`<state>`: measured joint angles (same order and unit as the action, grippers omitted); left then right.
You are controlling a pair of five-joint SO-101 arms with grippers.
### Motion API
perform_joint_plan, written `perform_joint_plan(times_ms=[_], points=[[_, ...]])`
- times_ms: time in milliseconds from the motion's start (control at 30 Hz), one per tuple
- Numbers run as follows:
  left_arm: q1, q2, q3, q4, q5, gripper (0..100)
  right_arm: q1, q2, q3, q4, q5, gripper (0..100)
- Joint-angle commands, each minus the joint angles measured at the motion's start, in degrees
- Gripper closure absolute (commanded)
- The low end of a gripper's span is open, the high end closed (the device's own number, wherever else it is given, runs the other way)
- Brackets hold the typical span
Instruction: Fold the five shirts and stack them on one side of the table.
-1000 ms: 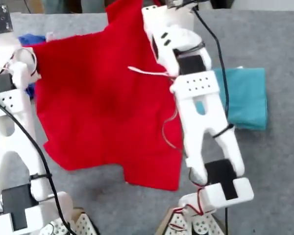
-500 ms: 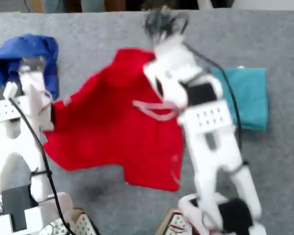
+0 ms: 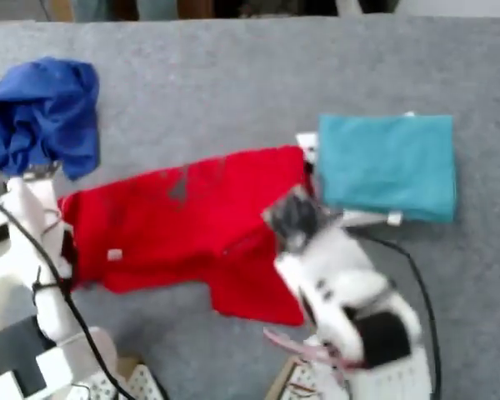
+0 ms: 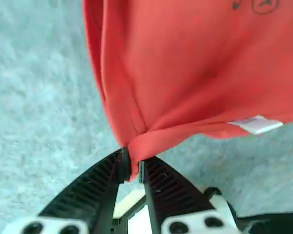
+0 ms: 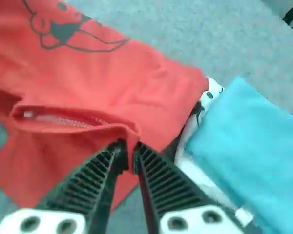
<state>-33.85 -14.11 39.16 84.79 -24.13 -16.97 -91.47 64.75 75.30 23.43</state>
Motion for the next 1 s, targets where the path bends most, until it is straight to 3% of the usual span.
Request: perform_joint_plan(times_ms=[0, 100, 367, 500, 667, 967], points=[[0.31, -0.35, 2.42, 0.18, -0.88, 97, 2.64, -7.43, 0.92, 1.85, 0.26, 98.5], [1.54, -0.35, 3.56, 0.09, -0.88, 97, 2.81, -7.52, 1.36, 2.20, 0.79, 98.5], [1.36, -0.35, -1.80, 0.53, -1.23, 97, 2.02, -6.37, 0.92, 8.97, 10.81, 98.5], [1.63, -0.26, -4.79, 0.70, -7.56, 97, -2.29, -6.37, 0.66, 10.64, 13.10, 98.4], [2.42, 0.18, -5.41, 3.60, -8.18, 97, -3.96, -6.37, 1.01, 11.34, 17.41, 98.4], [2.15, 0.26, -4.88, 3.78, -9.14, 97, -3.87, -6.37, 1.10, 13.89, 31.12, 98.4]])
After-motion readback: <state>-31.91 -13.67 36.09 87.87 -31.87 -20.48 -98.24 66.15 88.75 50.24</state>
